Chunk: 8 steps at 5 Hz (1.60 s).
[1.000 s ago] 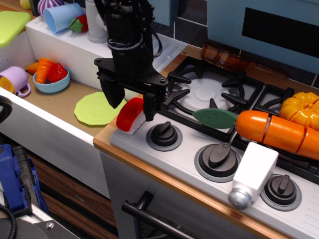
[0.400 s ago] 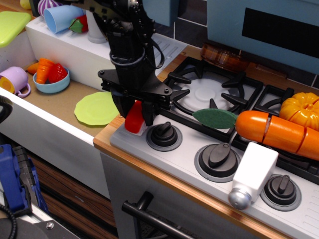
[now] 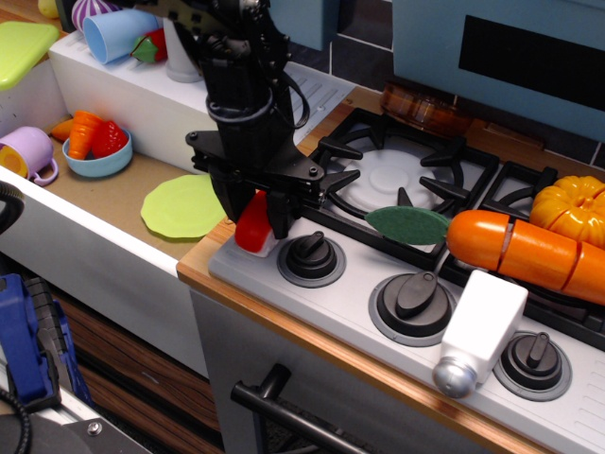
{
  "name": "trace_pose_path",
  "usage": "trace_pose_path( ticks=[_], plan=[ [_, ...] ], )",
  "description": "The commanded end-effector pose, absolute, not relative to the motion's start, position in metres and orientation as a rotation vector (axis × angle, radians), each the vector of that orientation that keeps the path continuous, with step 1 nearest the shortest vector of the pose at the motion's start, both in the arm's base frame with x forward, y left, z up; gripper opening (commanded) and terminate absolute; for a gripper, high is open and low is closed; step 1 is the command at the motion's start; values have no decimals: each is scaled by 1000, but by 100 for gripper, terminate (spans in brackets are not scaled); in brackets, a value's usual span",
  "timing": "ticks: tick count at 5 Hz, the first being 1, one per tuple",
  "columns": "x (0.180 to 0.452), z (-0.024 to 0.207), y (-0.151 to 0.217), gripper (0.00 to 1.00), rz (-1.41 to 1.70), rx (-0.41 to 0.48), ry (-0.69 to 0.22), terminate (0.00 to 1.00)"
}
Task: Put sushi on plate
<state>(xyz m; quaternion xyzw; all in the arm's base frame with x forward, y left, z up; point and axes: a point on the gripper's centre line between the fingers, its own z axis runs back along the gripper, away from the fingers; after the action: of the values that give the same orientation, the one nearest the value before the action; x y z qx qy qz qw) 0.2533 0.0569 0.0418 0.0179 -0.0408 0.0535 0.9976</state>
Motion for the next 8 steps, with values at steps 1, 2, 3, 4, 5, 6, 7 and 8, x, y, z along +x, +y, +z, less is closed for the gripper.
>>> trace_pose_path(
  ticks=[1,2,3,4,5,6,7,8],
  plan=[
    [270,89,92,0,77,154,-124,0],
    [282,81,116,0,42,178,-164,0],
    [302,69,138,0,3,158,-212,0],
    [311,38,149,0,-26,81,-213,0],
    [313,19,151,0,-58,42,-261,0],
    [318,2,158,100,-94,46,-286,0],
    [320,-5,165,100,-112,54,-294,0],
    [320,-15,169,100,-112,45,-290,0]
  ],
)
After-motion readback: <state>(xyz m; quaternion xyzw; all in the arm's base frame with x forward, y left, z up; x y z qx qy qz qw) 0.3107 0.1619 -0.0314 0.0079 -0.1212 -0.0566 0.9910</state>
